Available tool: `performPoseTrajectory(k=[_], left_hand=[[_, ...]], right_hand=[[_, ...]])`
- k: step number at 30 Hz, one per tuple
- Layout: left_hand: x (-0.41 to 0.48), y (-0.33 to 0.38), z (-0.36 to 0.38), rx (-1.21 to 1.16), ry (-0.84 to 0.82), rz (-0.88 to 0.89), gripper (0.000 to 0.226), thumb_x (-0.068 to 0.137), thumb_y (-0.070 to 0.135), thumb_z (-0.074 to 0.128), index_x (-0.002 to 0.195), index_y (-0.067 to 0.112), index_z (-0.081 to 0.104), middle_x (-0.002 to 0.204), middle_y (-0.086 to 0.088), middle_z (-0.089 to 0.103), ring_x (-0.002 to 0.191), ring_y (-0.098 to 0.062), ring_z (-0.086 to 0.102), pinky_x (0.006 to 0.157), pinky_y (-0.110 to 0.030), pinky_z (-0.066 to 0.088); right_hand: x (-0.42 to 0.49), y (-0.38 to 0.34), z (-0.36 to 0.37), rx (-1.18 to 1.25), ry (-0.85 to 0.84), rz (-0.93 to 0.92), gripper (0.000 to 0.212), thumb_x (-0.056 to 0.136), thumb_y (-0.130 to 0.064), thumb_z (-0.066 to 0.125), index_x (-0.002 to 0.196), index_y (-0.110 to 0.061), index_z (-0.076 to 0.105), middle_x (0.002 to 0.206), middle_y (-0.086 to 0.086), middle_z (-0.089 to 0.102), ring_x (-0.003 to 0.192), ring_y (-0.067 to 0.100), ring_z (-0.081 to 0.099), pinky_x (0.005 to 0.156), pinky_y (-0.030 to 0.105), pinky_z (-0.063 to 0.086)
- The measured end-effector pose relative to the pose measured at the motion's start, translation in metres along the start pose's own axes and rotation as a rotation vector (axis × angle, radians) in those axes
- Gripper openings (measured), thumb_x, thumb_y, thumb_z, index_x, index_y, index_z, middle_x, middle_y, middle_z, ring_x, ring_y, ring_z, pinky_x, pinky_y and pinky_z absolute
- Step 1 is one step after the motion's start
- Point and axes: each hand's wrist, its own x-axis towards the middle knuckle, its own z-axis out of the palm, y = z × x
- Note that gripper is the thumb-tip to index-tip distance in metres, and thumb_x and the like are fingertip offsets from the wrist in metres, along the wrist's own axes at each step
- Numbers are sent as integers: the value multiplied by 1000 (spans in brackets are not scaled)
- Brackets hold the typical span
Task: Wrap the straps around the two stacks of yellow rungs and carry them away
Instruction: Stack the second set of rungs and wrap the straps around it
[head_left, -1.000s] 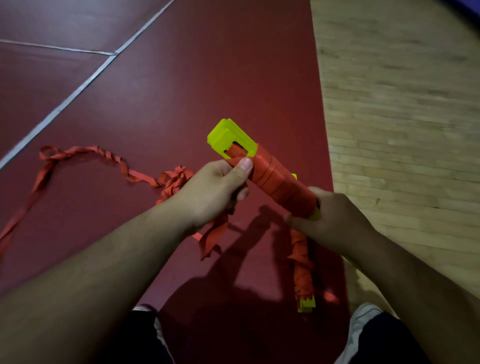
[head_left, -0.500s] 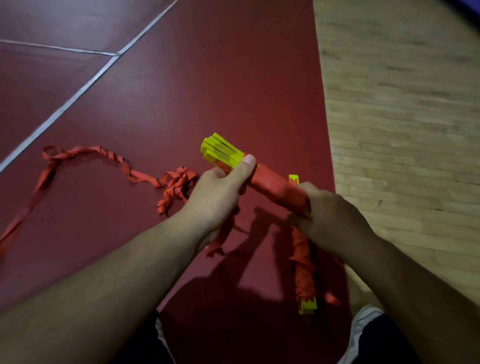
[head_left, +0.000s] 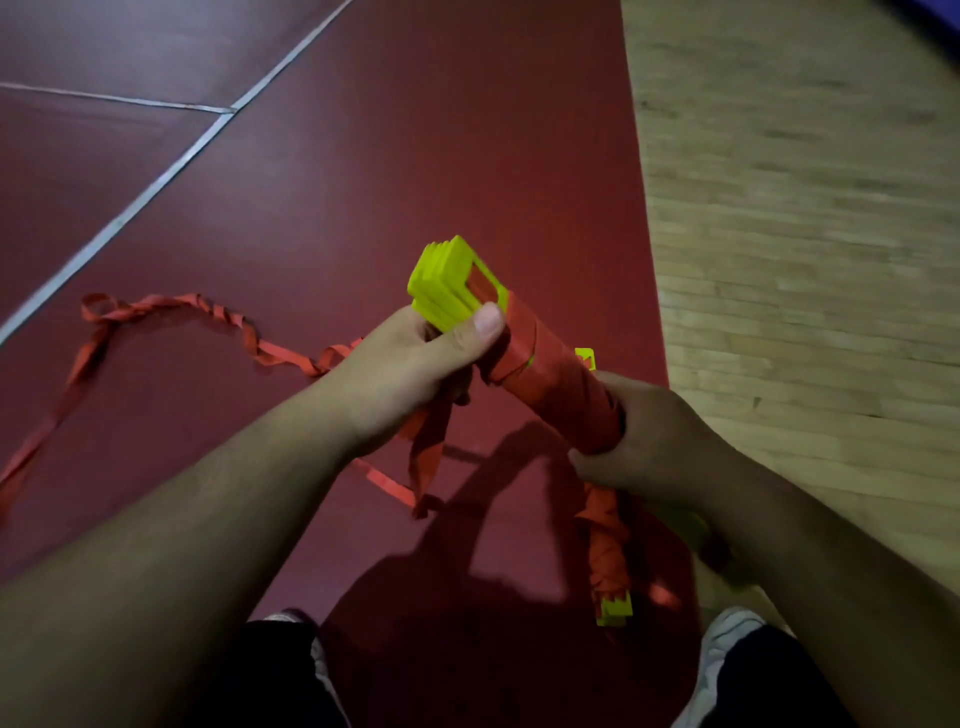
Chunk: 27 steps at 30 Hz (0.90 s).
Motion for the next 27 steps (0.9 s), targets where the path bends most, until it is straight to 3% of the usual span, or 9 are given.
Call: performPoseTrajectory(k=[2, 5, 8, 11, 15, 18, 21, 24, 27], left_hand=[[-1, 0, -2, 44, -7, 8, 54, 82, 64, 67, 72, 12, 54, 59, -3, 50, 54, -10, 52, 54, -17, 45], [0, 2, -2, 98, -52, -3, 37, 89, 42, 62, 74, 9, 54, 54, 11, 51, 51, -3, 48, 53, -14, 44], [2, -1, -2, 107, -42, -43, 33, 91, 40, 63, 76, 11, 62, 62, 7, 62, 54, -8, 53, 50, -14, 41], [2, -5, -1, 45, -23, -132, 33, 88, 43, 68, 75, 12, 65, 63, 5, 62, 52, -12, 53, 44, -14, 38], [5, -9, 0, -37, 8, -193, 25, 80, 39, 69, 70, 17, 64, 69, -5, 61, 58, -17, 51, 50, -21, 40], [5, -11, 2, -43, 75, -232, 28, 71, 45, 72, 71, 19, 62, 65, 1, 56, 57, -15, 48, 55, -28, 36], [5, -12, 7, -132, 129, -263, 20, 78, 36, 72, 68, 21, 61, 57, 10, 45, 57, -11, 41, 53, -27, 38], [5, -9, 13, -139, 137, -237, 41, 94, 20, 65, 54, 28, 68, 49, 16, 47, 56, -8, 42, 53, -30, 37], [5, -6, 16, -136, 160, -228, 48, 96, 18, 61, 50, 31, 68, 48, 16, 48, 57, -9, 42, 54, -31, 37]], right_hand=[[0, 2, -4, -51, 34, -18, 31, 62, -17, 82, 86, -22, 63, 69, -3, 65, 63, 12, 62, 57, 34, 49], [0, 7, -10, -138, 47, -10, 31, 60, -22, 79, 82, -25, 57, 63, -8, 61, 58, 5, 58, 50, 24, 43], [0, 10, -8, -202, 61, 30, 32, 61, -26, 77, 81, -28, 53, 63, -7, 61, 57, 5, 58, 49, 24, 42], [0, 13, -5, -247, 80, 62, 33, 62, -29, 76, 83, -30, 50, 65, -6, 61, 61, 16, 60, 49, 27, 39], [1, 9, -3, -272, 103, 61, 34, 65, -32, 75, 85, -30, 48, 66, -6, 59, 62, 20, 59, 48, 27, 37], [2, 6, -4, -299, 131, 68, 34, 68, -32, 76, 89, -27, 50, 67, -6, 60, 66, 24, 61, 50, 29, 41], [2, 3, -4, -311, 162, 78, 37, 67, -33, 76, 94, -27, 52, 70, -6, 61, 70, 26, 63, 56, 33, 48], [1, 1, -4, -308, 183, 98, 37, 67, -33, 76, 95, -27, 52, 71, -6, 61, 71, 26, 63, 58, 35, 50], [1, 0, -2, -310, 200, 111, 37, 68, -32, 76, 95, -27, 51, 70, -7, 60, 71, 27, 63, 59, 35, 50]])
